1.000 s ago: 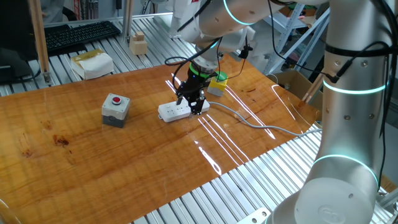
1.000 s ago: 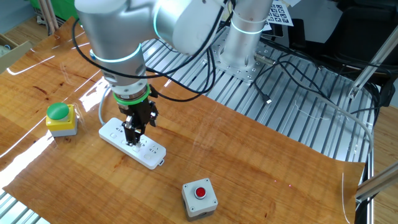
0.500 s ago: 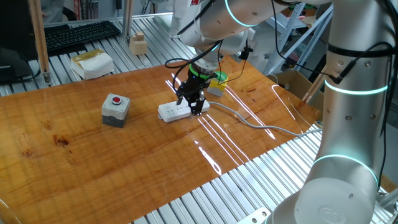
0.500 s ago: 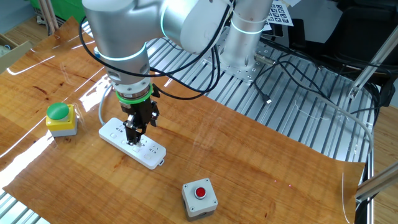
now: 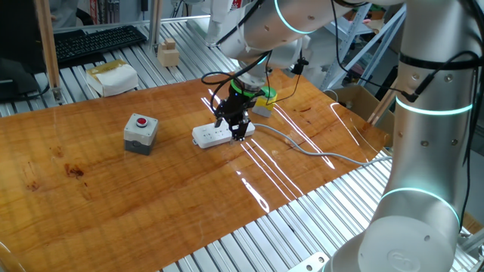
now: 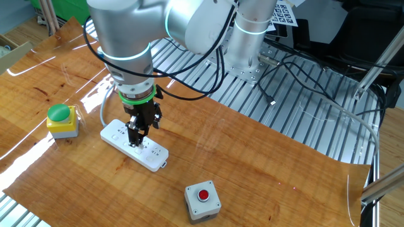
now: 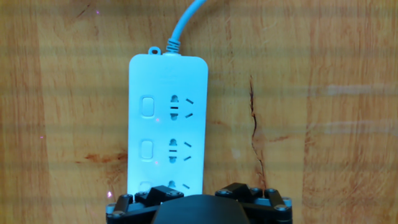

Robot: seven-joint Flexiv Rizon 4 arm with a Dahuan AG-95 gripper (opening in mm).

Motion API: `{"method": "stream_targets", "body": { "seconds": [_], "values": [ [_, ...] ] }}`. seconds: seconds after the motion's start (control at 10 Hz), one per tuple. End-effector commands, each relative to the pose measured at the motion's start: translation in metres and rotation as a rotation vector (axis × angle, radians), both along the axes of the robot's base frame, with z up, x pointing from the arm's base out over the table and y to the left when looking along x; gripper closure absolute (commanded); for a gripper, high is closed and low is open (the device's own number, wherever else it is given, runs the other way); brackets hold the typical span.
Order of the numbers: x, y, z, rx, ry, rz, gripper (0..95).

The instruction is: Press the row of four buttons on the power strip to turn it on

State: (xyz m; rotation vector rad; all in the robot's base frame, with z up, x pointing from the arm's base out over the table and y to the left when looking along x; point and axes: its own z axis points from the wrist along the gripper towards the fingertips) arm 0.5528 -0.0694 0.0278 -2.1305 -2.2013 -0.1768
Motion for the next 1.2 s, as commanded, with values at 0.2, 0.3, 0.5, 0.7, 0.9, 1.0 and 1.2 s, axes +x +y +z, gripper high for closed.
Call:
{"method": "stream_targets", "body": {
  "seconds": [0.2, 0.3, 0.5, 0.7, 0.9, 1.0, 1.2],
  "values": [
    [0.001, -0.0004, -0.0008, -0.001, -0.009, -0.004, 19.0],
    [0.0012, -0.0003, -0.0013, -0.003, -0.01, -0.005, 19.0],
    [0.0014, -0.0002, -0.0018, -0.003, -0.009, -0.006, 19.0],
    [0.002, -0.0002, -0.0019, -0.005, -0.01, -0.007, 19.0],
    [0.0031, -0.0001, -0.0011, -0.007, -0.01, -0.009, 19.0],
    [0.0033, 0.0, -0.001, -0.007, -0.01, -0.011, 19.0],
    [0.0038, 0.0001, -0.0008, -0.006, -0.01, -0.012, 19.0]
  ]
}}
